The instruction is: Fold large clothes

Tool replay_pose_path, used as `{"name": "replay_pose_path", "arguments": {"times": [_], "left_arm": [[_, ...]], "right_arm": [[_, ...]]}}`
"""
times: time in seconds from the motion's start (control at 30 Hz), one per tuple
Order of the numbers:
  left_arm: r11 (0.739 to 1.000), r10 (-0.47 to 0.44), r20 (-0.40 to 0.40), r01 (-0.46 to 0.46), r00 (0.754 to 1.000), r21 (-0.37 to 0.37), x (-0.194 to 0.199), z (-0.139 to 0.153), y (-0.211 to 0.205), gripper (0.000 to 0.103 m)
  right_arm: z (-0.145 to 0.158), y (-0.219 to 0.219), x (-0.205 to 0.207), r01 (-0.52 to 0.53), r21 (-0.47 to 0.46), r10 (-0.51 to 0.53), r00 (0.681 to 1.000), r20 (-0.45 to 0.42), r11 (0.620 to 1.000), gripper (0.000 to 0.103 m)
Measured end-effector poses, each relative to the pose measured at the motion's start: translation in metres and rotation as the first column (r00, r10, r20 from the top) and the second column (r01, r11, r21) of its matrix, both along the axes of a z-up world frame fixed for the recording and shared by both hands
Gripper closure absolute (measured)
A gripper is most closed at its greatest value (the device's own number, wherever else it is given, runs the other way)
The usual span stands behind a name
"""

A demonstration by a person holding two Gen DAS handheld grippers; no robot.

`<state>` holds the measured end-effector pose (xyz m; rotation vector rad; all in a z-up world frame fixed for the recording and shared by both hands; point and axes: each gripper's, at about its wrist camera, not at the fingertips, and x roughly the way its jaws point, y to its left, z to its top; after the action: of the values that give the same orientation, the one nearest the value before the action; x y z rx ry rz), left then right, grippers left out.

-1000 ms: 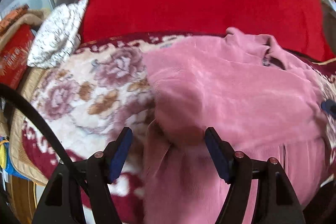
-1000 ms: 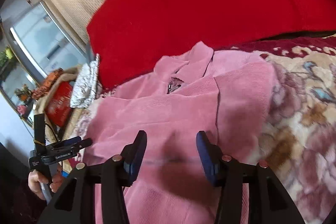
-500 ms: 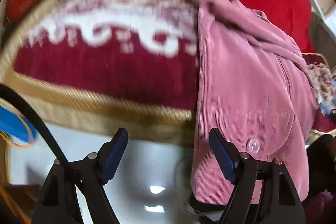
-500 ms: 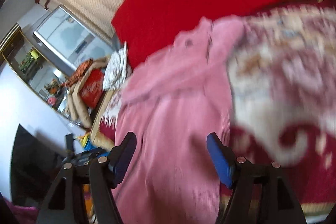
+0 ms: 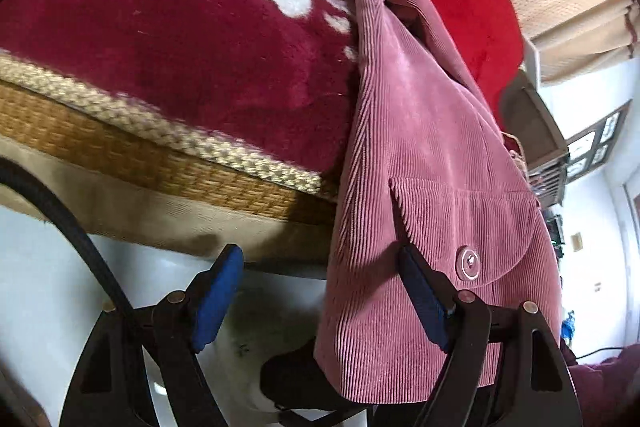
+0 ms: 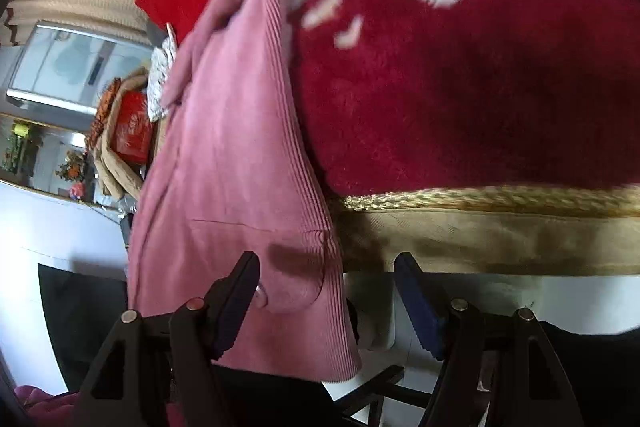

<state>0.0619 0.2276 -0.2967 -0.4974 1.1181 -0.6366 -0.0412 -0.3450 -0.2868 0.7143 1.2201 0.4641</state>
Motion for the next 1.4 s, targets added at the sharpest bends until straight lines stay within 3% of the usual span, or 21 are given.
{"name": "replay_pose_path", "arguments": {"times": [0.1, 0.23, 0.4, 0.7, 0.73, 0.8, 0.83, 0.87, 0.93, 1.13, 1.2, 1.33, 1.4], "left_arm": [[0.999, -0.011, -0.012, 0.011, 1.000, -0.040, 0.004, -0.011, -0.003, 0.023], [0.987, -0.018, -0.015, 0.015, 1.000, -0.160, 0.002, -0.026, 0.004, 0.023], [0.955, -0.046, 0.044, 0.057, 0.998, -0.292, -0.016, -0.028, 0.004, 0.022], [0.905, -0.077, 0.068, 0.099, 0.995, -0.413, -0.036, -0.042, -0.023, 0.022], [0.895, -0.070, 0.081, 0.098, 0.994, -0.435, -0.038, -0.039, -0.025, 0.024], [0.871, -0.049, 0.108, 0.096, 0.993, -0.482, -0.040, -0.029, -0.025, 0.058], [0.868, -0.030, 0.122, 0.086, 0.992, -0.488, -0.042, -0.021, -0.026, 0.078], [0.870, -0.018, 0.130, 0.080, 0.991, -0.486, -0.042, -0.014, -0.025, 0.090], [0.885, 0.004, 0.161, 0.071, 0.987, -0.461, -0.045, 0.004, -0.026, 0.097], [0.916, 0.046, 0.266, 0.065, 0.963, -0.395, -0.052, 0.063, -0.017, 0.097], [0.928, 0.015, 0.278, 0.089, 0.961, -0.361, -0.049, 0.076, -0.020, 0.097], [0.936, -0.015, 0.195, 0.083, 0.981, -0.343, -0.039, 0.055, -0.017, 0.094], [0.939, 0.005, 0.154, 0.048, 0.988, -0.340, -0.033, 0.041, -0.019, 0.094]], "right_arm": [[-0.013, 0.016, 0.010, -0.041, 0.031, 0.042, 0.999, -0.032, 0.999, 0.030], [-0.031, 0.033, 0.017, -0.067, 0.148, 0.079, 0.994, -0.072, 0.987, 0.029], [-0.031, 0.029, 0.012, -0.062, 0.270, 0.075, 0.996, -0.037, 0.961, 0.031], [-0.044, 0.035, 0.012, -0.038, 0.319, 0.068, 0.994, -0.082, 0.947, 0.032], [-0.041, 0.035, 0.011, -0.043, 0.338, 0.069, 0.995, -0.067, 0.940, 0.036], [-0.037, 0.035, 0.009, -0.034, 0.376, 0.055, 0.998, -0.044, 0.926, 0.062], [-0.034, 0.034, 0.007, -0.028, 0.378, 0.044, 0.999, -0.031, 0.925, 0.067], [-0.030, 0.034, 0.006, -0.023, 0.377, 0.033, 0.999, -0.020, 0.926, 0.069], [-0.020, 0.034, 0.004, -0.022, 0.387, 0.018, 1.000, 0.015, 0.922, 0.075], [0.034, 0.035, 0.003, -0.066, 0.400, -0.007, 0.984, 0.178, 0.914, 0.077], [0.040, 0.037, 0.009, -0.085, 0.366, 0.016, 0.982, 0.188, 0.927, 0.077], [0.016, 0.045, 0.013, -0.069, 0.395, 0.041, 0.996, 0.080, 0.916, 0.074], [0.005, 0.045, 0.009, -0.058, 0.398, 0.031, 0.997, 0.074, 0.915, 0.074]]}}
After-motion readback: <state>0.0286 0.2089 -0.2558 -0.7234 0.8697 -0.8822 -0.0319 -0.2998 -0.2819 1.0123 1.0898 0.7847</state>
